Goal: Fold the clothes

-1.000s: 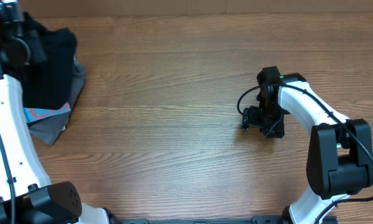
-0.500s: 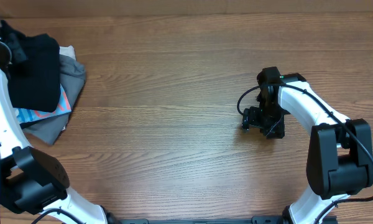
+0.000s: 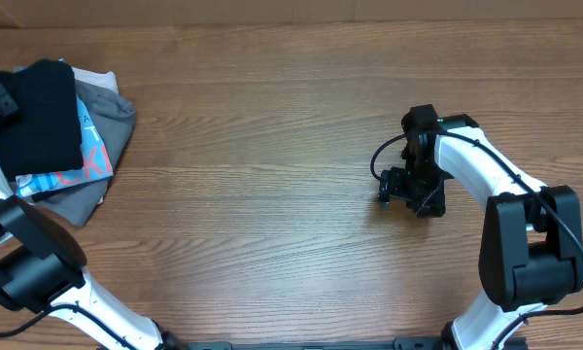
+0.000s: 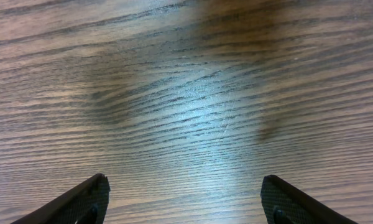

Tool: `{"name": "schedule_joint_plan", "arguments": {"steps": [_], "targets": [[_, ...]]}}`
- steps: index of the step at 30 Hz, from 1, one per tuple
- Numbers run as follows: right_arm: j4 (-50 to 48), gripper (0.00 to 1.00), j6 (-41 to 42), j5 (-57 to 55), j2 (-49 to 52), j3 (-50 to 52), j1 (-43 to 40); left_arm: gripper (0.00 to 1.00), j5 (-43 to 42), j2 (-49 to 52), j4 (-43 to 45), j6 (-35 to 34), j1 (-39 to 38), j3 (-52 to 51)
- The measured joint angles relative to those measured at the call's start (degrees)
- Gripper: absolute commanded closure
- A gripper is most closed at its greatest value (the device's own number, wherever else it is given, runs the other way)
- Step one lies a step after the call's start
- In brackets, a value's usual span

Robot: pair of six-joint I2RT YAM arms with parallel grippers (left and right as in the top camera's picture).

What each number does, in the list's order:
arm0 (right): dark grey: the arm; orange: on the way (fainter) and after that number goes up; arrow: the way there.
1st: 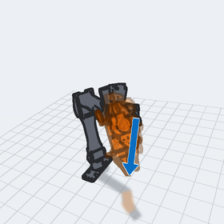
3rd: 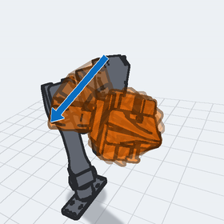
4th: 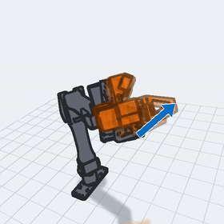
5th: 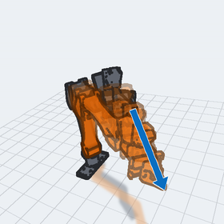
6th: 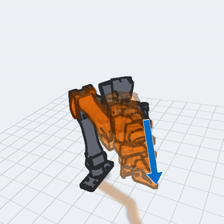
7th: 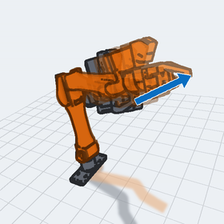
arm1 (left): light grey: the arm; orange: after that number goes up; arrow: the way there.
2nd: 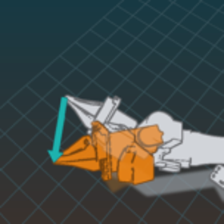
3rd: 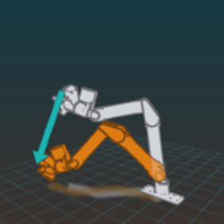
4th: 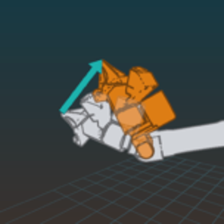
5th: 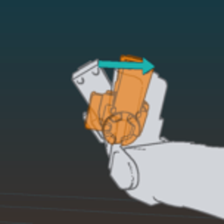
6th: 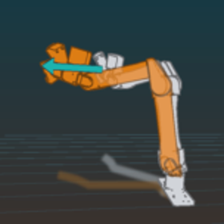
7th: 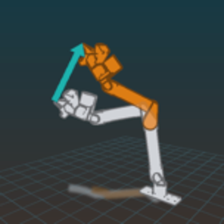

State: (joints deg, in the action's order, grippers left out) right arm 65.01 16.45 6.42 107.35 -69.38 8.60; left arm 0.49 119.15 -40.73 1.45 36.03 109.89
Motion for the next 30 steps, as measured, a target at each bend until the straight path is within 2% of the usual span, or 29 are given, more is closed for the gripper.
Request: {"name": "schedule_joint_plan", "arguments": {"steps": [7,11,12,14,18,23,27,30], "targets": [[0.15,0.14,0.04,0.0,0.0,0.0,0.02,0.26,0.24,3.45,0.96,-0.15,2.25,0.02],[0.13,0.13,0.04,0.0,0.0,0.0,0.02,0.0,0.26,3.67,1.84,-0.28,2.45,0.09],[0.15,0.12,0.02,0.0,0.0,-0.02,0.02,0.0,0.24,3.67,1.9,-0.13,2.45,0.15],[0.17,0.0,0.02,0.0,0.0,-0.02,0.0,0.0,0.22,3.65,1.68,-0.02,2.45,0.9],[-0.48,0.0,0.02,1.07,0.0,0.0,0.02,0.0,0.24,1.95,1.14,-0.02,2.34,3.76],[-3.39,0.0,0.02,3.87,0.0,0.0,0.02,0.0,0.24,-6.73,0.52,-0.02,0.57,6.19],[-10.01,0.0,0.0,7.23,0.0,0.0,0.02,0.0,0.07,-13.64,-4.98,-0.02,-5.18,7.91],[-14.4,0.0,-0.02,9.44,0.02,-0.55,0.02,0.0,-2.05,-15.28,-11.26,-0.02,-11.56,8.37]]}}
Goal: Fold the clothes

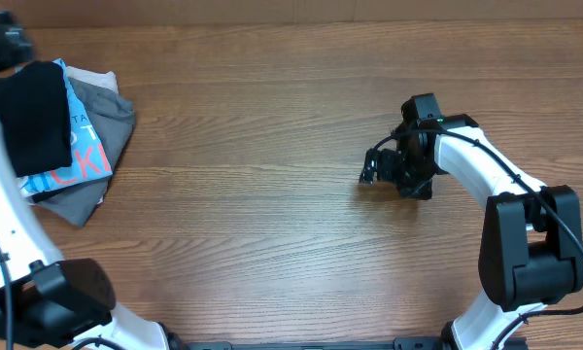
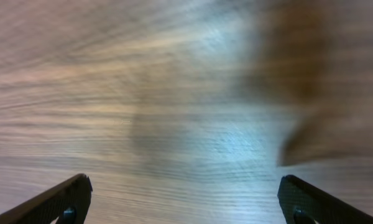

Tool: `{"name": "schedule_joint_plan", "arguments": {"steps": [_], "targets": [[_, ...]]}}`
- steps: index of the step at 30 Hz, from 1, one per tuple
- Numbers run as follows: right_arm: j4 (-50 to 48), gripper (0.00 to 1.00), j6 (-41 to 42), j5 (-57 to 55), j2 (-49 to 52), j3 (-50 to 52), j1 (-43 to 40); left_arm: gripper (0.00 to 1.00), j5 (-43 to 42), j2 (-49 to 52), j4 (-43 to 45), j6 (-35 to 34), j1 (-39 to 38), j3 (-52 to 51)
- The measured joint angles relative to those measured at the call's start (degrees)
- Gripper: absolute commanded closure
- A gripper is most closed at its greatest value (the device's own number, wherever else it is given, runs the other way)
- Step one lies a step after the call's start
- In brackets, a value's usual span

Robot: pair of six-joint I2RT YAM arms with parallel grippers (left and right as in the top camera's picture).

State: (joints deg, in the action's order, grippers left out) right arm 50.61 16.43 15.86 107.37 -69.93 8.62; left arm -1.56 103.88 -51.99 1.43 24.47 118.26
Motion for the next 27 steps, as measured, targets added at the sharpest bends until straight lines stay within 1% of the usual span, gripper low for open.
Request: {"name": "schedule_joint_plan", "arguments": {"steps": [3,6,9,11,12,16,19,22,26,27], "targets": [[-1.97,0.0,-0.2,0.85,0.17,-3.52,0.0,0.0,-3.15,0.68,-7.69,-0.02,-6.64,-0.26],[-1.84,0.0,-1.46,0.94,0.28,-11.5,-0.04,0.0,-5.6,1.57,-17.35,-0.02,-14.43,-0.59],[1.99,0.0,-2.12,1.14,0.28,-19.04,-0.44,0.0,-6.23,1.81,-25.29,0.0,-21.35,-0.81],[6.05,0.0,-2.36,0.85,0.26,-23.69,-1.05,0.0,-5.84,1.86,-29.18,-0.02,-25.0,-0.85],[9.49,0.0,-2.56,0.07,0.26,-26.77,-1.53,0.0,-5.11,1.86,-33.07,-0.02,-27.34,-0.9],[13.77,0.0,-2.75,-1.92,-0.35,-29.83,-2.34,0.0,-3.76,1.86,-38.99,-0.26,-30.01,-0.9],[16.11,0.0,-2.8,-3.26,-1.86,-29.81,-2.54,0.0,-3.23,1.86,-40.48,-0.7,-30.1,-0.9],[17.27,0.0,-2.8,-5.84,-5.9,-29.62,-2.54,0.0,-2.78,1.51,-41.22,-1.09,-30.08,-0.94],[12.94,0.0,-2.8,-8.55,-15.74,-25.46,-2.54,0.0,-2.45,-4.13,-36.57,-1.16,-30.08,-3.98],[9.4,0.0,-2.97,-8.96,-20.0,-22.1,-2.54,0.0,-2.01,-8.13,-32.28,-1.2,-30.08,-6.97]]}}
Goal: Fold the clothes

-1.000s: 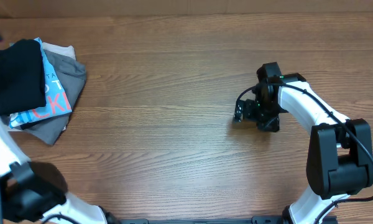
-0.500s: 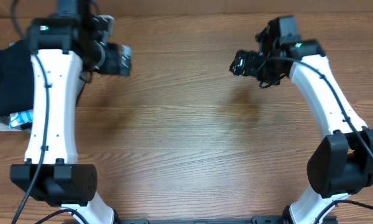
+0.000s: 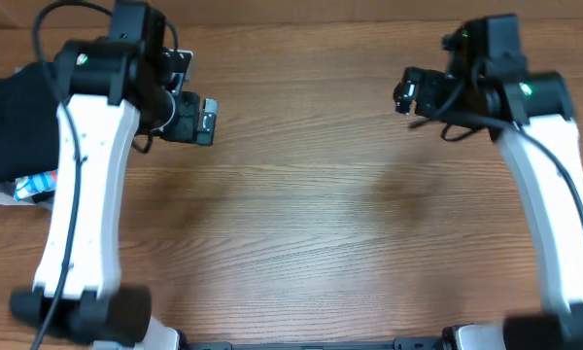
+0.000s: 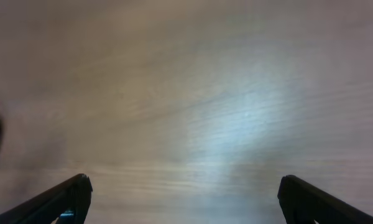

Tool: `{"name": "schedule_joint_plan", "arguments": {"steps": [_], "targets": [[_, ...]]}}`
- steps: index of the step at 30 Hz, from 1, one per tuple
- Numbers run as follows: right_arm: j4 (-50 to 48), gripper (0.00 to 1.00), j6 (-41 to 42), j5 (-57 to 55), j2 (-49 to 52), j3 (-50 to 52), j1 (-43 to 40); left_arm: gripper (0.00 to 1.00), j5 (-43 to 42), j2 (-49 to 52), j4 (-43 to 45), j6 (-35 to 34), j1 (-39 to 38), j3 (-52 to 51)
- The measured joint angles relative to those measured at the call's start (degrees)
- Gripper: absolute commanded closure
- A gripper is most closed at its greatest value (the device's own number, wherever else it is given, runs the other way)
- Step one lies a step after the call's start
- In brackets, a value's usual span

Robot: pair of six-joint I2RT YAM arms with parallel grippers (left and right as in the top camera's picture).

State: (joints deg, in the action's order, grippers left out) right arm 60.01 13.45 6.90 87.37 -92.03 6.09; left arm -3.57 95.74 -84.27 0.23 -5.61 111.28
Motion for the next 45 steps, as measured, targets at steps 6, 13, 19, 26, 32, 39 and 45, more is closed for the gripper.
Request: {"name": "schedule_joint_plan", "arguments": {"steps": [6,13,19,26,32,39,45], "targets": [[-13.55,0.0,0.04,-2.29,-21.38,22.93,-0.04,0.0,2.84,-26.1,16.55,-0.74,0.0,-21.11],[-8.94,0.0,0.04,-7.96,-39.82,35.01,-0.07,0.0,7.74,-46.38,23.93,-4.59,0.0,-42.36],[-5.97,0.0,0.02,-9.01,-40.3,35.12,-0.04,0.0,9.03,-47.71,20.0,-4.81,0.0,-43.95],[-5.44,0.0,0.02,-9.29,-37.2,35.17,-0.04,0.0,9.44,-47.23,18.29,-4.81,0.0,-44.09],[-5.27,0.0,0.02,-9.33,-32.2,35.23,-0.07,0.0,9.42,-47.08,18.23,-4.81,0.0,-44.09],[-14.03,0.0,-2.99,-10.14,-36.57,40.15,-0.04,0.0,9.44,-47.08,18.29,-4.83,0.0,-44.09],[-29.92,0.0,-5.38,-10.32,-55.39,56.72,-0.07,0.0,9.44,-46.97,18.23,-4.81,0.0,-44.09]]}}
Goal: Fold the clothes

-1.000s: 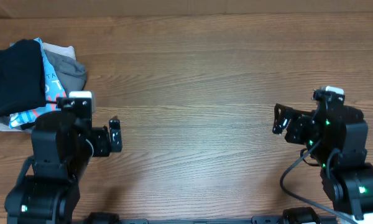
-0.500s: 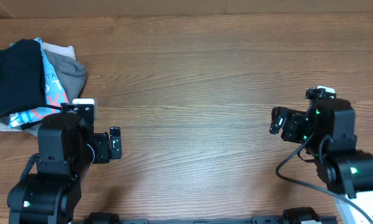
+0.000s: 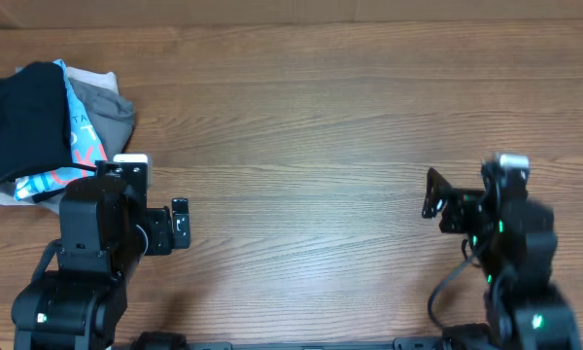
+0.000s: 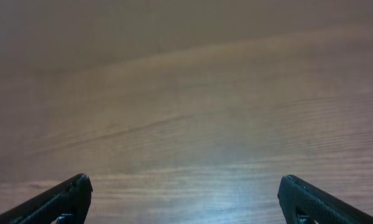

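A stack of clothes lies at the table's far left in the overhead view: a black garment [image 3: 21, 107] on top, a blue and white printed shirt [image 3: 76, 146] under it, and a grey garment [image 3: 112, 102] at the bottom. My left gripper [image 3: 180, 226] is at the near left, well short of the stack, with nothing visible in it. At the near right, my right gripper [image 3: 433, 194] stands open. In the right wrist view its fingertips [image 4: 71, 193] are wide apart over bare wood, and the gripper [image 4: 186, 183] holds nothing.
The wooden table [image 3: 301, 126] stretches between the two arms. Both arm bases sit at the near edge. A thin black cable lies by the stack's near side at the far left.
Both arms have drawn back from the far half of the table to the near edge, left and right. The clothes stack shows fully again. The right gripper is still open.
At first my left arm reached to the stack at the far left, and my right gripper hung open low over the table's right middle. Then both arms stood over the far part of the table. Now both are pulled in near the front edge.
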Tool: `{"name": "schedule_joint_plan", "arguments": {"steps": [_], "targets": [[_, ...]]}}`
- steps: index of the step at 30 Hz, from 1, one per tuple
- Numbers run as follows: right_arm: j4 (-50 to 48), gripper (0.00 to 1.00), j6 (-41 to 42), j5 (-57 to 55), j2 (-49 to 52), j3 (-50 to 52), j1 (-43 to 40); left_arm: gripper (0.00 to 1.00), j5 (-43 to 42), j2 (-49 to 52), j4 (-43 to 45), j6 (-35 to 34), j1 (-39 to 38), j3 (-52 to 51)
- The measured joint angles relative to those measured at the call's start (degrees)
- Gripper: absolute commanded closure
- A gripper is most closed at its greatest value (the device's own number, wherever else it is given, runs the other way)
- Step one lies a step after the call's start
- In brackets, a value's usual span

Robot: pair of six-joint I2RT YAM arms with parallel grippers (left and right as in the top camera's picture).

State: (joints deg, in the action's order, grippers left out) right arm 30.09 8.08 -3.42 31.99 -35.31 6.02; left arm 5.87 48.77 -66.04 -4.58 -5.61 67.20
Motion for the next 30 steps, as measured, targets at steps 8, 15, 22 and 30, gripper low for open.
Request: {"name": "schedule_joint_plan", "arguments": {"steps": [8,15,22,30], "targets": [[-9.18,0.0,-0.63,0.52,-24.72,21.24,-0.02,0.0,0.0,0.11,-0.02,0.0,0.0,-0.02],[-20.11,0.0,-3.54,0.87,-31.26,27.82,-1.03,0.0,0.0,0.11,0.0,0.0,0.0,-0.02],[-24.98,0.0,-8.26,2.82,-31.36,34.27,-1.07,0.0,0.0,0.11,0.0,0.0,0.0,-0.07],[-24.92,0.0,-8.96,3.63,-31.36,34.27,-1.07,0.0,0.0,0.11,0.0,-0.02,0.0,-0.07]]}}
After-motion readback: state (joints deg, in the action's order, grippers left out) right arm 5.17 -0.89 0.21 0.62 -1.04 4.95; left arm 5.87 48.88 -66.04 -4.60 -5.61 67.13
